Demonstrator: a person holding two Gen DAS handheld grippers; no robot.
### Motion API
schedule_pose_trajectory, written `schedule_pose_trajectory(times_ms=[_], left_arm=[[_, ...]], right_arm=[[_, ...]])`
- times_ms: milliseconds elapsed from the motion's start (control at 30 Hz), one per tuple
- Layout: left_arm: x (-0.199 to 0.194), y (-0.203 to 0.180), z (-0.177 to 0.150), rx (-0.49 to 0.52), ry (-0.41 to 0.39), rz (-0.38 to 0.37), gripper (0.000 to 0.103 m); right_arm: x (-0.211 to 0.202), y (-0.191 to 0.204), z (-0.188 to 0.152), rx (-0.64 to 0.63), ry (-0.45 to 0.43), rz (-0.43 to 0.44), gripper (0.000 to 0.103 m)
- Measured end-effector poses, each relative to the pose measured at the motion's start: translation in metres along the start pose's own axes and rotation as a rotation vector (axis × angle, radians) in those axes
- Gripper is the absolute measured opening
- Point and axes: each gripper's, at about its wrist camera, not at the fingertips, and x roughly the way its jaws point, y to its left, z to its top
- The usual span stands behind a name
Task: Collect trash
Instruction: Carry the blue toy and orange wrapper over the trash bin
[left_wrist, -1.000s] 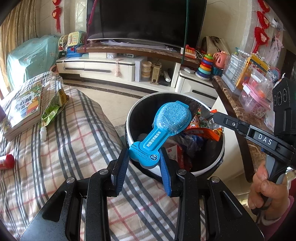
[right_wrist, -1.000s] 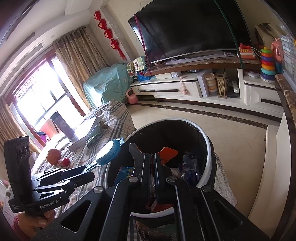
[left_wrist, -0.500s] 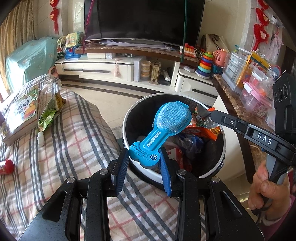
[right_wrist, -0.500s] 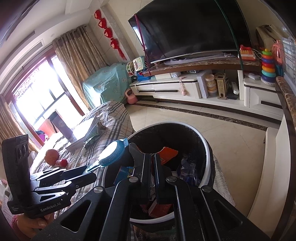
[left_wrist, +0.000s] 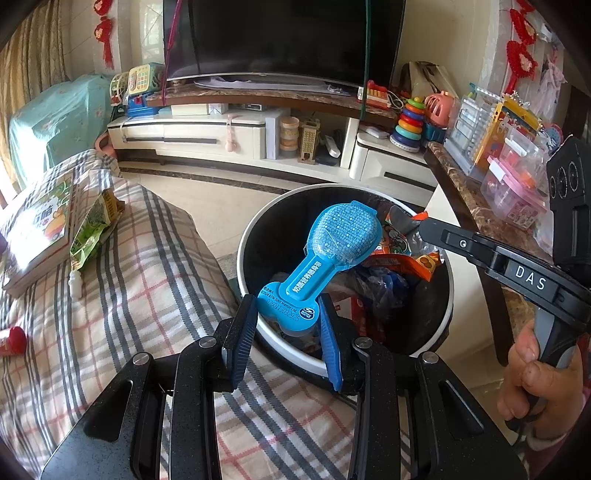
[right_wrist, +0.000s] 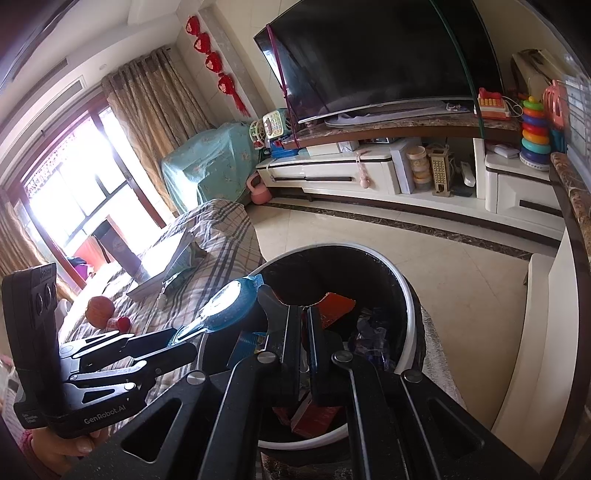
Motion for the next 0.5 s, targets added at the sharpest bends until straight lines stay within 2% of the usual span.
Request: schedule_pose_trajectory(times_ms=[500], left_arm=[[0.0047, 0.0009, 0.0017, 0.005, 0.014, 0.013, 0.032]], right_arm=[[0.0012, 0.0017, -0.0002, -0.009, 0.003, -0.007, 0.003]])
